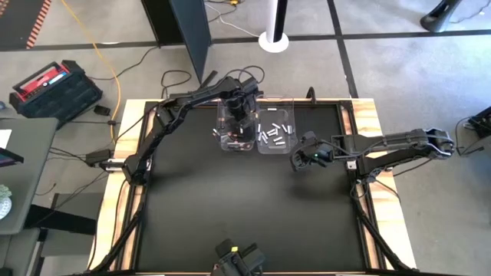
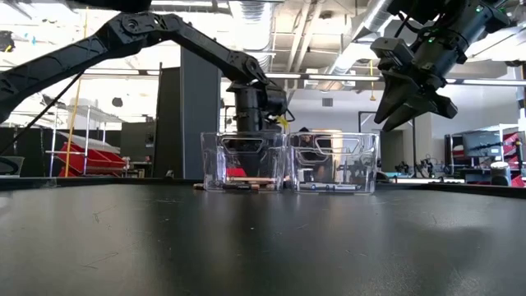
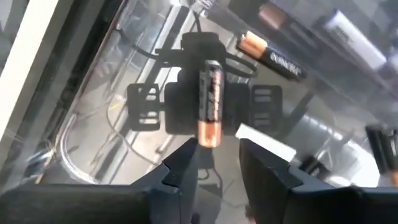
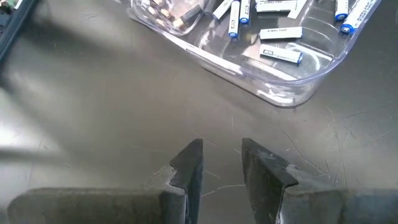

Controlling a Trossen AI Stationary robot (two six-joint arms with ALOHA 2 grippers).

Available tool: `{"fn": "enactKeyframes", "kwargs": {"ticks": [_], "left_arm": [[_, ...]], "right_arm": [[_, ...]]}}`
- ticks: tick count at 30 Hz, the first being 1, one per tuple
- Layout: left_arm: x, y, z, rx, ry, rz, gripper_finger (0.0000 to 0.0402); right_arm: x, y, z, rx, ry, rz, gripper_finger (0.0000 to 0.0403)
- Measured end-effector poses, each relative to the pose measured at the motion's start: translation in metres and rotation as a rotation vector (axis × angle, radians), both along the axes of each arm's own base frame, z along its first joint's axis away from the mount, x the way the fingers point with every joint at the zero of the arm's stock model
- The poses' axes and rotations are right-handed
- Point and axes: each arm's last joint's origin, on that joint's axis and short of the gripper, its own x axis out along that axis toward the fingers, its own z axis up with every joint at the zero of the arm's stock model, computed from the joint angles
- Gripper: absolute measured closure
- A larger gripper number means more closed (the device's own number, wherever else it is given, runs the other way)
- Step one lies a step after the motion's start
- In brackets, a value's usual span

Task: Sort batteries
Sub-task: Put the black battery into the left transparent bin

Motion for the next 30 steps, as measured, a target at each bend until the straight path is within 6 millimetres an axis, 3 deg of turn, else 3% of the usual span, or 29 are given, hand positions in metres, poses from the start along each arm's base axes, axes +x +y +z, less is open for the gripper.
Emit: {"fn": "enactKeyframes", "kwargs": {"ticks": [5,11,16,20,24,30], "left_arm": [[-0.004,-0.003,0.014,0.006,0.01,-0.03,0.0283],[-0.013,-0.008,0.059,0.082,-0.074,-0.055,0.0283],[-0.032,-0.015,0.103,0.177,-0.118,-0.08,0.0284],[-0.064,-0.009,0.131,0.266,-0.111,-0.034,0.0311],[-0.108,-0.005,0.143,0.276,-0.13,0.022,0.0376],[-0.17,-0.023,0.127,0.239,-0.279,0.018,0.04]], "right_arm": [[0.0,0.0,0.0,0.0,0.0,0.0,0.0276],[0.0,0.0,0.0,0.0,0.001,0.0,0.0276],[0.0,0.0,0.0,0.0,0.001,0.0,0.0276],[0.0,0.0,0.0,0.0,0.001,0.0,0.0276],[0.0,0.0,0.0,0.0,0.0,0.0,0.0276],[0.0,-0.003,0.0,0.004,-0.003,-0.017,0.0276]]}}
